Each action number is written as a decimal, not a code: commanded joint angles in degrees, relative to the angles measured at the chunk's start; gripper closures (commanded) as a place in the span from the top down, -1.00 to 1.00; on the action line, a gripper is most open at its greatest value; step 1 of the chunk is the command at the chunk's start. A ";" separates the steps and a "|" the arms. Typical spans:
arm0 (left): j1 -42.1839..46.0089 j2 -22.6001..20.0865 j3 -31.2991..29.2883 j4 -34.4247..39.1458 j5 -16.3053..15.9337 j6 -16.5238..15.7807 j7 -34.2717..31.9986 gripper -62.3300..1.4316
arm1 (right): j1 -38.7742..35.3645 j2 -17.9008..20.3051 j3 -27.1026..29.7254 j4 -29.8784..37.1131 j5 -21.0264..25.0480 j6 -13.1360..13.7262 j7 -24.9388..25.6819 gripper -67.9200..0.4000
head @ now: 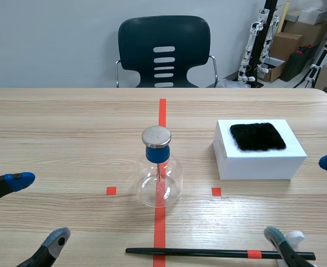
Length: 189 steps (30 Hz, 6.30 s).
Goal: Do the electroscope experiment. pick up the black charging rod
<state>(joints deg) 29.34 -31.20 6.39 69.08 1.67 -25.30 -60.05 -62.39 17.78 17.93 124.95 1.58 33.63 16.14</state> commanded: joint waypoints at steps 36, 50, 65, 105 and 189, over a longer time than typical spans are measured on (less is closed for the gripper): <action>-16.09 8.66 2.71 -26.82 12.24 0.74 -17.46 1.00 | 38.77 26.95 -37.20 -7.85 7.63 9.09 -58.69 0.83; -17.18 8.63 2.71 -30.71 19.21 4.57 -26.29 1.00 | 53.55 20.61 -49.99 -21.86 13.55 9.09 -72.50 0.73; -19.06 9.29 2.71 -31.69 19.10 5.09 -25.86 1.00 | 55.89 18.53 -52.02 -28.04 13.64 9.09 -67.17 0.73; -19.06 9.57 2.71 -32.02 16.35 1.60 -24.98 1.00 | 55.74 17.75 -52.13 -31.28 10.80 9.09 -61.16 -0.11; -19.04 9.55 2.71 -32.00 16.35 1.60 -25.46 1.00 | 23.87 38.99 -24.39 -6.25 -12.94 -8.11 -30.60 -0.95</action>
<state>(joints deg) 10.17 -21.89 9.10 36.82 18.44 -23.81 -84.49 -38.94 57.36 -7.20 117.32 -11.05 26.52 -14.83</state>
